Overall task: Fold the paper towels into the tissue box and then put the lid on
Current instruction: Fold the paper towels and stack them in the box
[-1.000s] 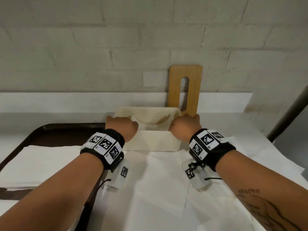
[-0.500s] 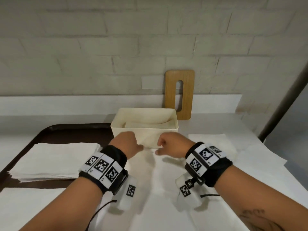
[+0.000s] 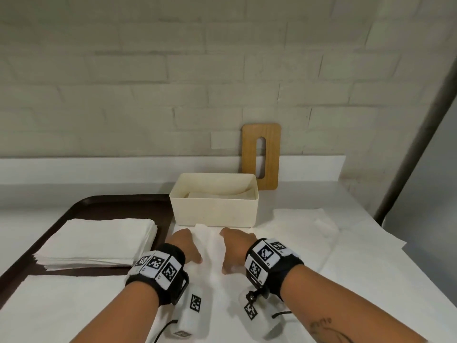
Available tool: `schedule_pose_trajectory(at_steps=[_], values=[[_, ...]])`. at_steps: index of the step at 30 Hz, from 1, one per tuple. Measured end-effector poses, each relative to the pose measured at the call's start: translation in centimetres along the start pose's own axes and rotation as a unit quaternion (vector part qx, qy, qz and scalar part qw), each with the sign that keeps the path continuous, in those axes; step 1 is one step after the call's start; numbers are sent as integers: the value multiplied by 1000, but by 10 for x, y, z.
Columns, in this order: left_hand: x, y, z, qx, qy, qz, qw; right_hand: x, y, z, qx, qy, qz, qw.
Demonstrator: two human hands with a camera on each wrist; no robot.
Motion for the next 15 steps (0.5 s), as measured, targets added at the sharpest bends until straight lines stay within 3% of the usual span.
schedule_pose_trajectory(at_steps=[4,9,12,15], values=[[-10,20,-12,95,66,4,993,-16,15,3,-40,-82,-66,994],[-42,60,-24,206,240,6,949,-32,37,-6,-83,-312,-158,933],[-63,76,-17,200,456,-17,867,-36,51,-10,-94,-408,-224,880],[-32,80,-18,160,588,81,788,-34,65,-15,-73,-479,-294,824]])
Point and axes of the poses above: each hand's wrist, its own y-axis away from the middle knuckle, its own x-axis out of the palm, z = x × y, the point moved 10 cm from there along -y, towards the middle knuckle, and after that the axes turned 12 degrees about -x, right-handed, at the moved point
